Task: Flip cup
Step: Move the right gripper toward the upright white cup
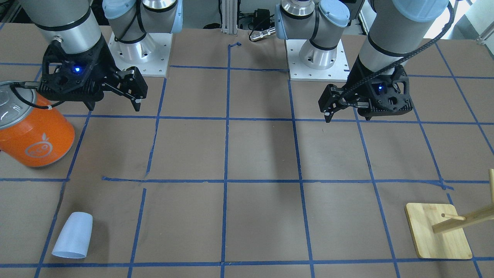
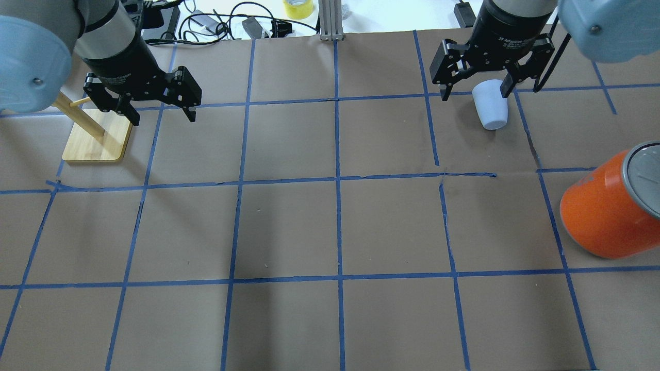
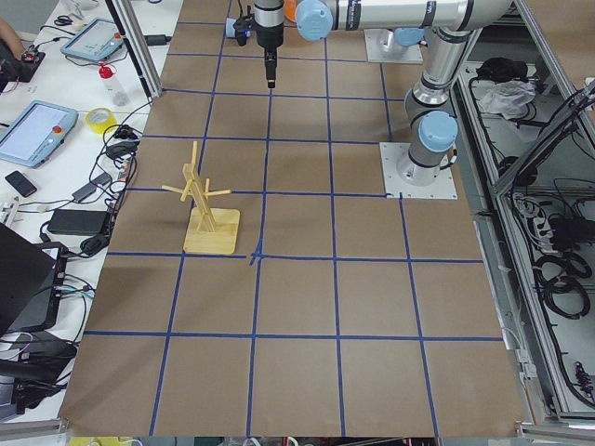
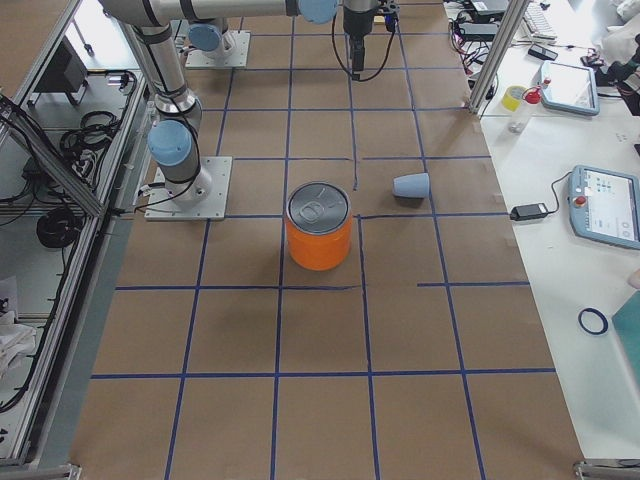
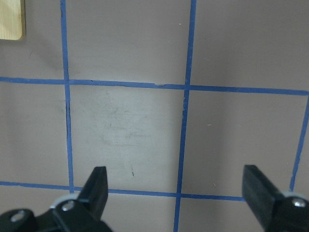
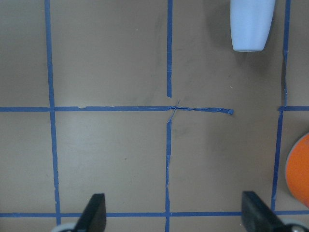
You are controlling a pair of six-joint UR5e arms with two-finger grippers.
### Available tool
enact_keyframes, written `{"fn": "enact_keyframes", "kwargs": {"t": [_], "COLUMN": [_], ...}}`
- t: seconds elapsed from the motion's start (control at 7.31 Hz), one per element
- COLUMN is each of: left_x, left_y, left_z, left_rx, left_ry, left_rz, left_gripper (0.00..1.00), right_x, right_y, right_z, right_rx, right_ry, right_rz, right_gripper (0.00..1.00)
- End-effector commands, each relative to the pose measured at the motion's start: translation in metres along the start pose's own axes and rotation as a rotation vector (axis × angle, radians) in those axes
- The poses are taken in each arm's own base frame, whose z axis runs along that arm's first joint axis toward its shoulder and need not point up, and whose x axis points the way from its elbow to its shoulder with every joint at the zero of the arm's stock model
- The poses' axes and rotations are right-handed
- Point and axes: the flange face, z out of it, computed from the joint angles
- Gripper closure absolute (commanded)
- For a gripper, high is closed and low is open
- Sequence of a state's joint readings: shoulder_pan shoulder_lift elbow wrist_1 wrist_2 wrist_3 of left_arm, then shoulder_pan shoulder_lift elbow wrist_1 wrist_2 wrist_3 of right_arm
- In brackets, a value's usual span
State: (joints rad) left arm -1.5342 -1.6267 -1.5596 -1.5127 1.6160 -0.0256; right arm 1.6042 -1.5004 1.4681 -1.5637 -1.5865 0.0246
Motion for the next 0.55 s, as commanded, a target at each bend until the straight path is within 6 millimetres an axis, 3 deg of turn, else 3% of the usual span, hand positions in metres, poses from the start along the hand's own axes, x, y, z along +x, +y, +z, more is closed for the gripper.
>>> {"fn": "enact_keyframes", "kwargs": {"t": [0.0,0.41], "left_x": [-0.0007,-0.0006], "left_y": [0.0003,-0.0001], "left_z": [0.0000,-0.0011], "left_rx": [-0.001,0.004], "left_ry": [-0.005,-0.004], "left_rz": [-0.001,-0.001], "left_gripper": [0.00,0.00], "right_x": [0.0004,0.0018], "right_y": [-0.0008,-0.0038], "right_z": [0.0012,0.0063], "right_rx": [0.001,-0.005], "right_ry": [0.006,0.006], "right_rz": [0.001,0.019], "right_gripper": [0.00,0.00]}}
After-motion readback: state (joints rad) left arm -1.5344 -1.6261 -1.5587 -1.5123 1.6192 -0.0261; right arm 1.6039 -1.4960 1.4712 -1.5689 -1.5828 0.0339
